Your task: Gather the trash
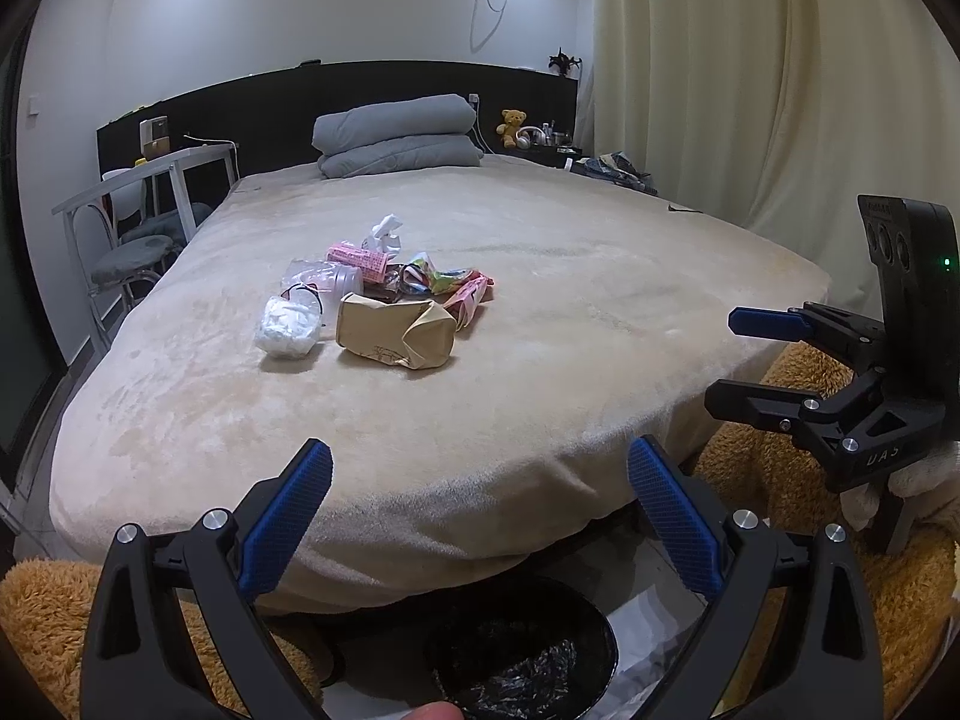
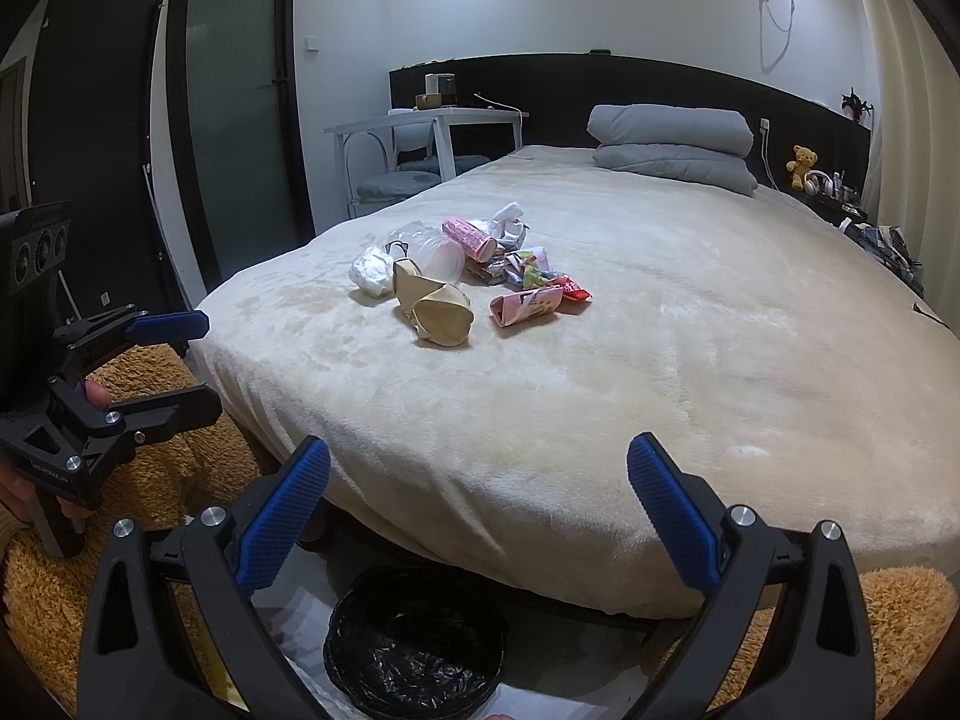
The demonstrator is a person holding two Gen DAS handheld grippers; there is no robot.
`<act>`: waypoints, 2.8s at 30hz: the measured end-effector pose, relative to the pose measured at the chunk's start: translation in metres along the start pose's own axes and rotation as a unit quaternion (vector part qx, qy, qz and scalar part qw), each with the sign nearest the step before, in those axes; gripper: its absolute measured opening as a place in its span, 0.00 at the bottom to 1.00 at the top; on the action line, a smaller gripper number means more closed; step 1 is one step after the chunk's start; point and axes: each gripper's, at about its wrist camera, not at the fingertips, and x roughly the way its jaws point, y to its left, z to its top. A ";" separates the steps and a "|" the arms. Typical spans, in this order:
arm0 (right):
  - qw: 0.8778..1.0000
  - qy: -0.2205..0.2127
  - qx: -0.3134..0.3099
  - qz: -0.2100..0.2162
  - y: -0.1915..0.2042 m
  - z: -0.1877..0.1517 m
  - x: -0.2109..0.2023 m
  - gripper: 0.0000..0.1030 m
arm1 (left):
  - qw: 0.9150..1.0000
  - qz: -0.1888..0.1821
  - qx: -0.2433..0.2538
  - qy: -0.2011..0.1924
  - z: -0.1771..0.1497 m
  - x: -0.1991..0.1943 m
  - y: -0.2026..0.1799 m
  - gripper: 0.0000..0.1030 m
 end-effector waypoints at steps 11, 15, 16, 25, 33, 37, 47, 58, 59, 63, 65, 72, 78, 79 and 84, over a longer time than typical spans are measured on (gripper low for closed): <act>1.000 0.001 0.000 -0.001 0.001 0.000 0.001 0.96 | 1.000 0.003 0.002 0.001 0.000 0.000 -0.002 0.94; 1.000 0.002 0.001 -0.001 0.001 0.000 0.001 0.96 | 1.000 0.004 0.003 0.001 0.000 0.000 -0.002 0.94; 1.000 0.002 0.000 -0.001 0.001 0.000 0.001 0.96 | 1.000 0.004 0.003 0.001 0.000 0.000 -0.002 0.94; 1.000 0.002 0.000 -0.001 0.001 0.000 0.002 0.96 | 1.000 0.004 0.003 0.001 0.000 0.000 -0.003 0.94; 1.000 0.002 -0.001 -0.001 0.002 -0.001 0.002 0.96 | 1.000 0.004 0.002 0.001 0.000 0.001 -0.003 0.94; 1.000 0.001 0.000 -0.001 0.002 -0.002 0.002 0.96 | 1.000 0.004 0.002 0.000 0.000 -0.001 -0.003 0.94; 1.000 -0.001 0.007 0.006 -0.005 0.000 -0.002 0.96 | 0.999 0.002 -0.034 -0.010 0.003 -0.008 0.014 0.94; 0.999 0.034 0.032 0.010 -0.034 0.027 0.031 0.96 | 0.996 0.034 -0.083 0.021 0.023 0.010 0.050 0.94; 0.999 0.037 0.037 0.011 -0.038 0.030 0.036 0.96 | 0.996 0.037 -0.076 0.023 0.028 0.013 0.051 0.94; 0.998 0.038 0.037 0.028 -0.053 0.048 0.055 0.96 | 0.998 0.042 -0.047 0.031 0.048 0.026 0.061 0.94; 0.998 0.036 0.028 0.038 -0.059 0.058 0.066 0.96 | 0.998 0.045 -0.033 0.031 0.059 0.035 0.069 0.94; 0.995 0.060 0.007 0.073 -0.073 0.086 0.114 0.96 | 0.996 0.038 -0.022 0.071 0.084 0.084 0.103 0.94; 0.990 0.100 -0.020 0.101 -0.075 0.096 0.160 0.96 | 0.991 0.047 0.004 0.126 0.085 0.130 0.124 0.94; 0.989 0.107 -0.024 0.102 -0.075 0.096 0.167 0.96 | 0.989 0.049 0.005 0.137 0.084 0.137 0.128 0.94; 0.983 0.140 -0.040 0.114 -0.076 0.099 0.203 0.96 | 0.983 0.048 0.001 0.179 0.080 0.167 0.150 0.94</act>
